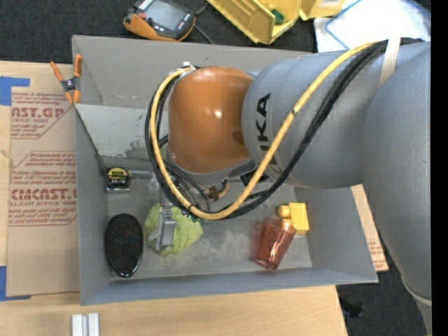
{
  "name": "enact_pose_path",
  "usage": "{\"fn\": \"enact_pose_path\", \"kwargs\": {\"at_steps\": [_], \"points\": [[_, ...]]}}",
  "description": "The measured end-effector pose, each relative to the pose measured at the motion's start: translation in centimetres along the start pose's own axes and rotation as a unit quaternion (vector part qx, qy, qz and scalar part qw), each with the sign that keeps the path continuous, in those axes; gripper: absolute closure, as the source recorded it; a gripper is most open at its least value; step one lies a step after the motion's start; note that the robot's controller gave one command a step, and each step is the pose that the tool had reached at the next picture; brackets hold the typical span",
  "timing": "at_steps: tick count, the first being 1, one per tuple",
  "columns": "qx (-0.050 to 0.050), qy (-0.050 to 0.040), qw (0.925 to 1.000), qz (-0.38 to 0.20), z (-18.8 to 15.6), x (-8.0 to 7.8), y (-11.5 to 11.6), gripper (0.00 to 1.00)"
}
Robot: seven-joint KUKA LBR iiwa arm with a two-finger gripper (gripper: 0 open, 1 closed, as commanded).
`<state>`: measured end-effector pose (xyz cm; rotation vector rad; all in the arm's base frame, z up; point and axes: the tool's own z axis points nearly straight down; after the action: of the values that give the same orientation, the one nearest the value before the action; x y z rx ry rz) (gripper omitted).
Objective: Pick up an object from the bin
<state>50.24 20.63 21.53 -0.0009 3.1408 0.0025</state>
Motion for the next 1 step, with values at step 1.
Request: {"fn": "enact_pose_path", "kwargs": {"at_steps": [1], "points": [[0.000,0.0000,1.0000,0.000,0.00,0.00,0.00,0.00]]}}
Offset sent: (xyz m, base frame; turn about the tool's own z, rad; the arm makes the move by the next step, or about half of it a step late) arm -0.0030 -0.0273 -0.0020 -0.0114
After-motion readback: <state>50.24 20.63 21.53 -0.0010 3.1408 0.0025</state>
